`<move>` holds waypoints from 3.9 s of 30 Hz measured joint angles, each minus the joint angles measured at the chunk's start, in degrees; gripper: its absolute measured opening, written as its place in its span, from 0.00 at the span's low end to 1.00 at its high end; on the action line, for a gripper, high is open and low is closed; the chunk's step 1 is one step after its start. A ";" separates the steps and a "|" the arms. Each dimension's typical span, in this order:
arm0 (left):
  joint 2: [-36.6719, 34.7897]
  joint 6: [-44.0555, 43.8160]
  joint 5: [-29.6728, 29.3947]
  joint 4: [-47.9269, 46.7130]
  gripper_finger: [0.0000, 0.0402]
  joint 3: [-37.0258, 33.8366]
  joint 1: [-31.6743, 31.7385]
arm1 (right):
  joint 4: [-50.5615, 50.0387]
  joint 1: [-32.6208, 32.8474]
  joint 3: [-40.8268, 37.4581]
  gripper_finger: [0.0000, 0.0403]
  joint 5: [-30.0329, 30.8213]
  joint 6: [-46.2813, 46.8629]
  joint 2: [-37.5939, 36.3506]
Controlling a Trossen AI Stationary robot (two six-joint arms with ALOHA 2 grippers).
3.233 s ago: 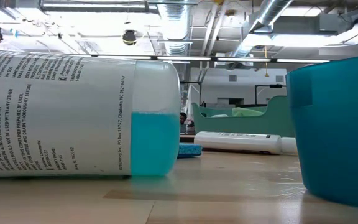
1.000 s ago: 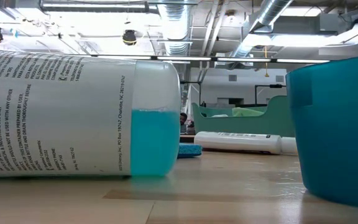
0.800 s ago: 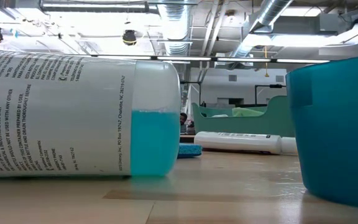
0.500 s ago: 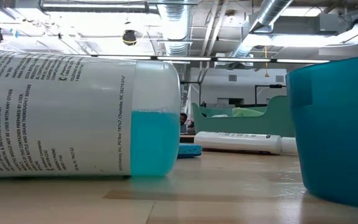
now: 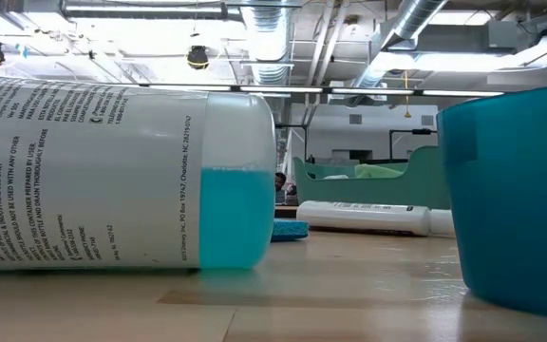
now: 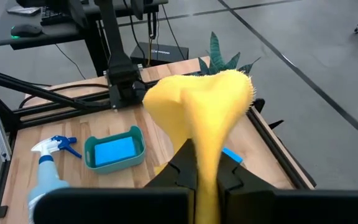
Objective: Pick & Place Kitchen Items
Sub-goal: Put the yellow towel into the big green bin
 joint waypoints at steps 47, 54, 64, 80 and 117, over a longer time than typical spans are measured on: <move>1.07 -1.51 0.04 -0.48 0.55 0.00 -0.33 | 23.45 -29.82 -59.44 0.00 -13.80 10.18 -28.84; 2.17 -2.55 0.05 -0.60 0.54 -0.02 -0.33 | 29.43 -36.96 -73.81 0.00 -17.88 14.51 -35.76; 4.94 -3.27 0.05 -0.11 0.53 -0.02 -0.33 | 39.17 -38.74 -81.03 0.00 -14.51 13.42 -31.03; 5.64 -5.26 0.02 0.02 0.52 -0.02 -0.33 | 42.48 -36.29 -81.43 0.00 -13.92 11.93 -17.22; 5.62 -5.82 0.04 0.06 0.52 -0.02 -0.33 | 43.46 -35.93 -78.64 0.55 -14.63 13.53 -19.82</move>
